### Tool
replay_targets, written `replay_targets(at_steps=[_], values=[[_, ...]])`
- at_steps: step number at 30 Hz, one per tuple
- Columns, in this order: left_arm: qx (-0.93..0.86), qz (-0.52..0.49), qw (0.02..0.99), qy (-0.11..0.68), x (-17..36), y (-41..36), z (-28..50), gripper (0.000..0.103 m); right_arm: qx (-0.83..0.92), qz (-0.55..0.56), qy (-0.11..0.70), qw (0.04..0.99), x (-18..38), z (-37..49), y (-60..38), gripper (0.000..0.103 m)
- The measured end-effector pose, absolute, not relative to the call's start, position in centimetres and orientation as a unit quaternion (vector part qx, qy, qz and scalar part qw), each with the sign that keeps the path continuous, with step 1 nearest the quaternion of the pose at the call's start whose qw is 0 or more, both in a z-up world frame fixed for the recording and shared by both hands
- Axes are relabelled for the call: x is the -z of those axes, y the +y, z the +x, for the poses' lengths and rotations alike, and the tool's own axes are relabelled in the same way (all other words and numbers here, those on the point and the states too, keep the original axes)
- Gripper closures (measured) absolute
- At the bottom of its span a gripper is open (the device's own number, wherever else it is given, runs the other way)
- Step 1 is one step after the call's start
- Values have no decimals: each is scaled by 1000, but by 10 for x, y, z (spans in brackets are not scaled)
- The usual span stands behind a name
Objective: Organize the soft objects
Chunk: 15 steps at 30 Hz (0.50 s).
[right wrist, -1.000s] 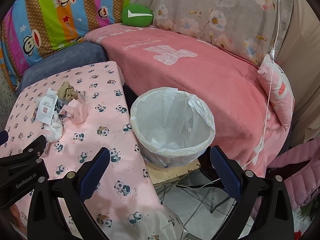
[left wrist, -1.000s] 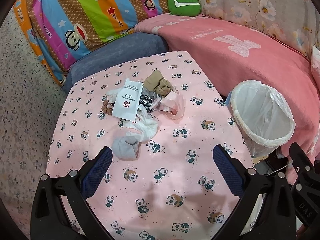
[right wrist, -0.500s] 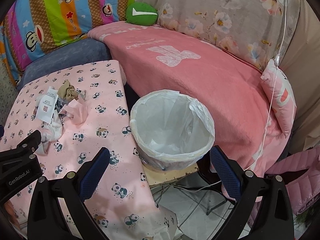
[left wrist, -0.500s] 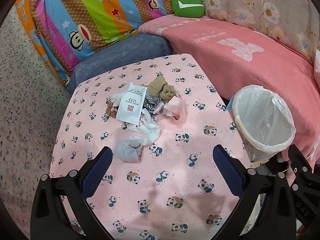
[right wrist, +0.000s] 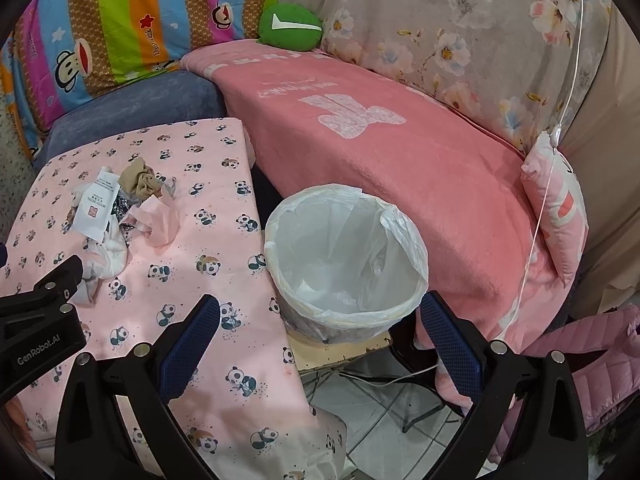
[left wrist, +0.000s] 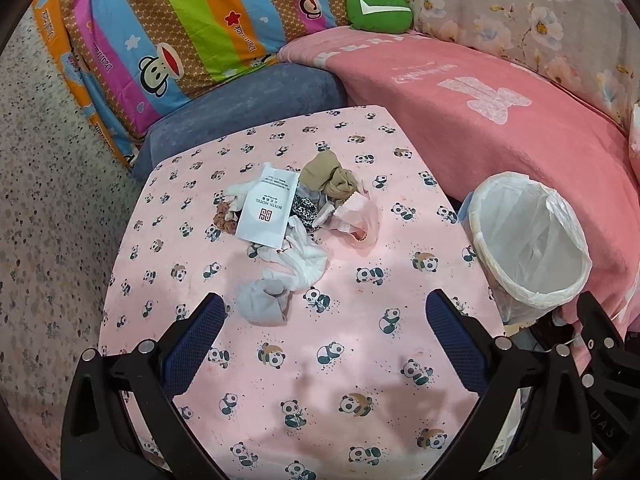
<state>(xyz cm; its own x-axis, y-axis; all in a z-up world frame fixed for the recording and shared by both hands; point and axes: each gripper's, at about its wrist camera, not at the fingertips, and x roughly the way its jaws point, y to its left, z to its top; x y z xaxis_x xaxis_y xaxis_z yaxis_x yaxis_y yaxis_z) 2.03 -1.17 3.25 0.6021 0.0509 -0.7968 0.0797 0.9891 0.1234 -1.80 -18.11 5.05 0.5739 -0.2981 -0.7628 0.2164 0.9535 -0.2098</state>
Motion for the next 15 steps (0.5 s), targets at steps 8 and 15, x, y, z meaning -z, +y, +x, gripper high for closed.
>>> replay_targets(at_steps=[8,15], values=[[29,77,893,442,-32,-6,28,7,168,-37,441,881,-47,-17,-178,5],[45,80,894,438,-33,-5,32,7,182,-31,445,876,-47,-17,-176,5]])
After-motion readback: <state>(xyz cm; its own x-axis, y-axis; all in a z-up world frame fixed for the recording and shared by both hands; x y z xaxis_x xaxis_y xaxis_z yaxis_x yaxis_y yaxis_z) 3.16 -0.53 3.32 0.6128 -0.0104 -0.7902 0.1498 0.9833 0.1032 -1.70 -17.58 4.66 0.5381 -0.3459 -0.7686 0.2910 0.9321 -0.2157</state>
